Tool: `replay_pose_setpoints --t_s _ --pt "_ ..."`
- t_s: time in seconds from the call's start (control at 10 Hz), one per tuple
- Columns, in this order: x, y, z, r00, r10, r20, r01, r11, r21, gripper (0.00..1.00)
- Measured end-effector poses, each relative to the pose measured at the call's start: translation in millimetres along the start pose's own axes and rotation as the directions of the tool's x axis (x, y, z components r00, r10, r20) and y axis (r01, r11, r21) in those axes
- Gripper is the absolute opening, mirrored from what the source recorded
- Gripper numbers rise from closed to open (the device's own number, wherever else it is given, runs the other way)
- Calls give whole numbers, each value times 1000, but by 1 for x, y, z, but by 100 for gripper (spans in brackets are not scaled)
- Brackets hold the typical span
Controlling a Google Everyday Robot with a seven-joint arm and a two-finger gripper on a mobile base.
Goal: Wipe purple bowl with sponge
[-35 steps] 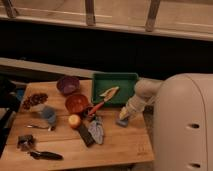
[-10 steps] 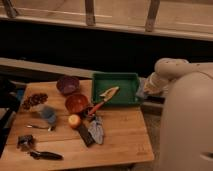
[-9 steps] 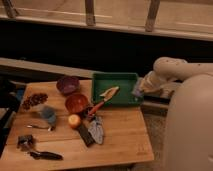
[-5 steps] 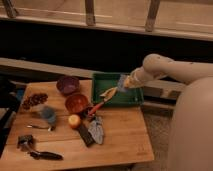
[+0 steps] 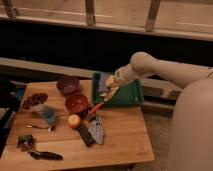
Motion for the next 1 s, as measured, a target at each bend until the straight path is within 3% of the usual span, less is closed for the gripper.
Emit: replay_pose_setpoints --t_s 0.3,0.6,1.0 --pt "1 -2 0 1000 1 -5 -1 1000 2 0" --pt "0 -8 19 1000 15 -6 -15 1000 -10 0" --pt "-26 39 69 999 -41 6 42 995 -95 0"
